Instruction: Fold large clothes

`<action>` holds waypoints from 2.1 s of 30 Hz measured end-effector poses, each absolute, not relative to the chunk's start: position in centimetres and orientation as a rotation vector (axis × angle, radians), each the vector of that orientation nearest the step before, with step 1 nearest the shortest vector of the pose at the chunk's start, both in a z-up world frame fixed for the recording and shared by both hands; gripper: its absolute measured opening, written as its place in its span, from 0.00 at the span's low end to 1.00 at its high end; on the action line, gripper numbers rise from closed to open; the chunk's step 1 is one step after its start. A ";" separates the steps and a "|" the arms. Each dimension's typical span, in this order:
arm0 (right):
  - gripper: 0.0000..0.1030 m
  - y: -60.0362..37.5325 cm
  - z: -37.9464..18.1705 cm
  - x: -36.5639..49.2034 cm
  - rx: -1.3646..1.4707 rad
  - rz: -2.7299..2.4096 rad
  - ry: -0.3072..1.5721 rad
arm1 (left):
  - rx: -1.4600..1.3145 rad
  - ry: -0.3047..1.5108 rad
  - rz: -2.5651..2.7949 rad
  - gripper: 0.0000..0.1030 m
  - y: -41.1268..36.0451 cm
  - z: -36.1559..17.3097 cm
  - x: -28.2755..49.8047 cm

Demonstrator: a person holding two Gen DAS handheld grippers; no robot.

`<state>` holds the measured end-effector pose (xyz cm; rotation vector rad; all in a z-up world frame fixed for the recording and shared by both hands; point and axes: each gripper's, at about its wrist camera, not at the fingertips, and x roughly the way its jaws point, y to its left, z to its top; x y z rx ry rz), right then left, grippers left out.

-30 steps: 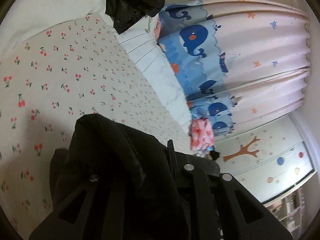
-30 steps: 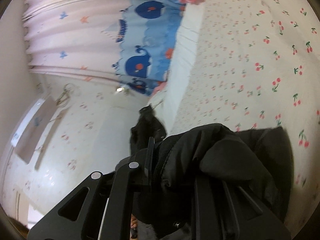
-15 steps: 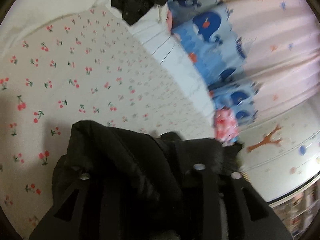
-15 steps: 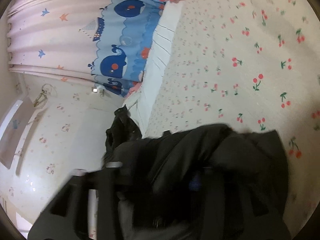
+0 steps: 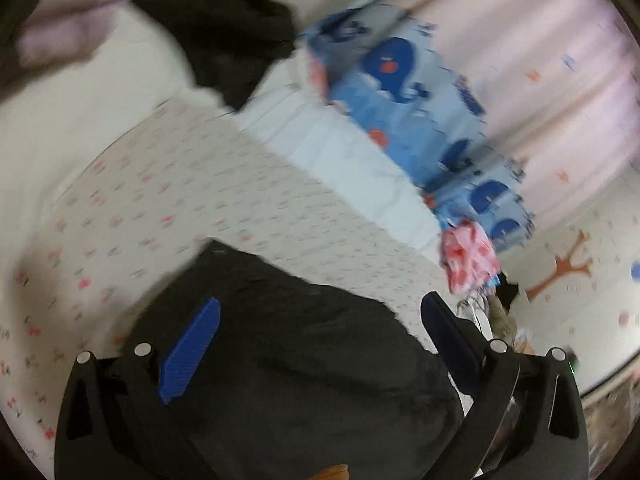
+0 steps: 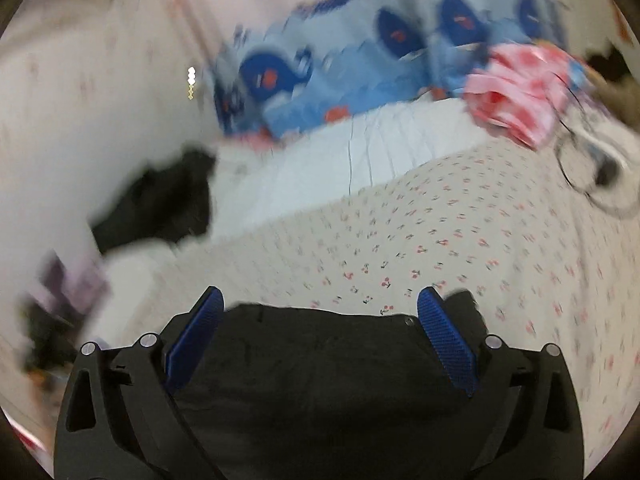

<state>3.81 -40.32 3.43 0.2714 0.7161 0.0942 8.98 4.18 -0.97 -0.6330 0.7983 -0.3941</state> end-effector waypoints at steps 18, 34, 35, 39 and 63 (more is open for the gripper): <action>0.91 -36.6 -7.8 4.1 0.117 -0.005 0.929 | -0.184 0.938 -0.429 0.93 -9.1 -7.9 8.2; 0.92 -39.9 -11.6 3.7 0.089 -0.136 0.870 | -0.180 0.894 -0.380 0.93 -7.5 -11.0 8.7; 0.92 -39.9 -11.7 3.7 0.088 -0.136 0.869 | -0.177 0.894 -0.379 0.93 -7.6 -11.0 8.7; 0.92 -39.7 -11.7 4.1 0.076 -0.134 0.886 | -0.171 0.894 -0.377 0.93 -7.4 -11.1 8.5; 0.93 -38.5 -3.4 2.3 0.131 -0.057 0.762 | -0.173 0.717 -0.195 0.93 -3.2 -6.6 5.8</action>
